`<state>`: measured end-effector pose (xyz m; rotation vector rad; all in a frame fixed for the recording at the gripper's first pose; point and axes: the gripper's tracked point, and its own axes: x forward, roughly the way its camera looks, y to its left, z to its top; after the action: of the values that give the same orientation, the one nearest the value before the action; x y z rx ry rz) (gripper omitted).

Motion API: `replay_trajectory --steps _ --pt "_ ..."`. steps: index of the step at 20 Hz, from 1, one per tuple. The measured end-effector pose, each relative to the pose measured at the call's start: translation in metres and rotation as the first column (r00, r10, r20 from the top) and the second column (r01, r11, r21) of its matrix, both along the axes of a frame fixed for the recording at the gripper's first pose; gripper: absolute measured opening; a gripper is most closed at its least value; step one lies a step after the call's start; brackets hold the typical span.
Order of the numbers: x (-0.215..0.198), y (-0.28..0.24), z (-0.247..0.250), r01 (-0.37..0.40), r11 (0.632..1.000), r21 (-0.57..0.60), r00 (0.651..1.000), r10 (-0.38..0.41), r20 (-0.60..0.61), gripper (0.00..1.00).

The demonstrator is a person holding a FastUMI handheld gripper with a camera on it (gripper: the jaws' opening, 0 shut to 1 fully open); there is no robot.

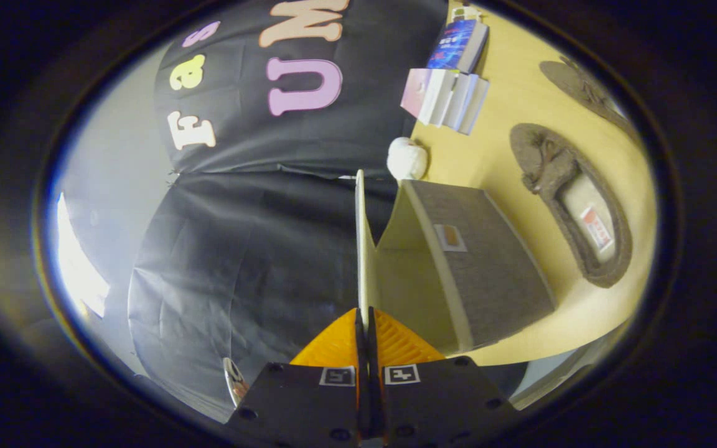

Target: Open the storage box then place both shoes into the box .Put the left shoe in first, then the right shoe, with the right side of both shoes facing outward in a uniform manner.

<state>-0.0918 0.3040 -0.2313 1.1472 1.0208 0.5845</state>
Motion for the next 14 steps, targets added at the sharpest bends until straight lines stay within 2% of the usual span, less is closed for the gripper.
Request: replay_trajectory --steps 3,7,14 --pt "-0.006 0.026 0.029 -0.037 0.999 0.014 0.998 0.037 0.047 0.04" --pt "-0.014 0.062 0.053 -0.1 0.995 -0.021 0.988 0.102 0.115 0.05" --pt "-0.038 0.115 0.07 -0.208 0.974 -0.086 0.956 0.221 0.195 0.06"
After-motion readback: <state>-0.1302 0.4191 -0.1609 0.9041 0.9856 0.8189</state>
